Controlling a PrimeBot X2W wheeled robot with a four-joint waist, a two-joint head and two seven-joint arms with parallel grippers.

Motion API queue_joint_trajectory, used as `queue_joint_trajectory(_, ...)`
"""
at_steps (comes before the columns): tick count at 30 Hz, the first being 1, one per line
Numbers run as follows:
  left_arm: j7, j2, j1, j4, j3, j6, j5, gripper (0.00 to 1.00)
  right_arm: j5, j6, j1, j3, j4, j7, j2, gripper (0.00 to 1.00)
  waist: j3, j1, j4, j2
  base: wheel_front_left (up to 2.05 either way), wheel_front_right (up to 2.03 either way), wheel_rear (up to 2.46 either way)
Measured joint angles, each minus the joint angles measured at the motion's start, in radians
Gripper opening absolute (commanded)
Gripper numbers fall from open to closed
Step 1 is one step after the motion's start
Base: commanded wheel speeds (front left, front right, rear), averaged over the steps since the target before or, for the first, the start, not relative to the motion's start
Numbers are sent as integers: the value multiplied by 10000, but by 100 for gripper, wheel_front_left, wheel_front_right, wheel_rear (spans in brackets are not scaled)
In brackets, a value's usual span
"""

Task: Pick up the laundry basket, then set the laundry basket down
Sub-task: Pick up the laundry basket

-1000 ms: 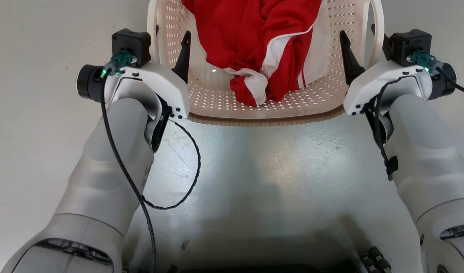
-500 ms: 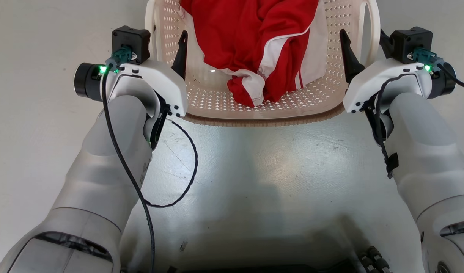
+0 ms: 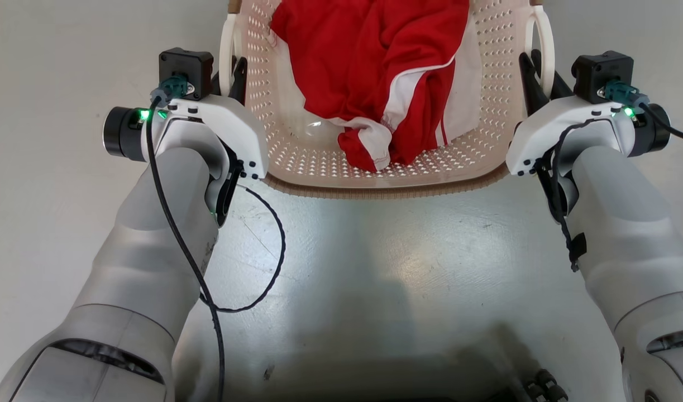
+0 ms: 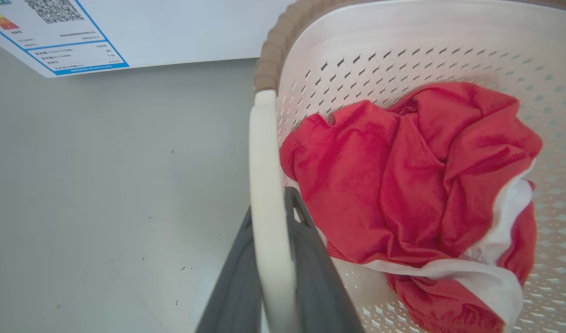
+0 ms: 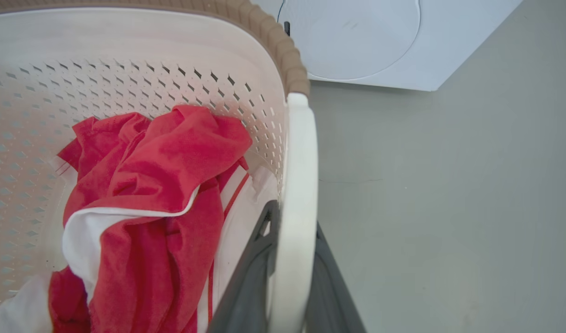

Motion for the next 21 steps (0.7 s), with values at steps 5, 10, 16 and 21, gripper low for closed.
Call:
queue_joint_trajectory(5, 15, 2, 146, 31, -188, 17, -282, 0, 169, 0, 166, 217, 90, 0, -10, 0, -252, 0, -12, 0, 0, 0, 0)
queue_joint_trajectory(10, 25, 4, 493, 63, -472, 56, -692, 0, 286, 0, 405, 485, 293, 0, -8, 0, -586, -1, 11, 0, 0, 0, 0)
queue_joint_trajectory(16, 25, 4, 970, 198, -809, 150, -918, 0, 612, 0, 777, 1037, 514, 0, -8, 0, -1139, -1, 31, 0, 0, 0, 0)
queue_joint_trajectory(21, 29, -19, 1544, 341, -1168, 211, -1285, 0, 1074, 0, 1279, 1616, 736, 17, 2, 0, -1783, -1, 26, 0, 0, 0, 0)
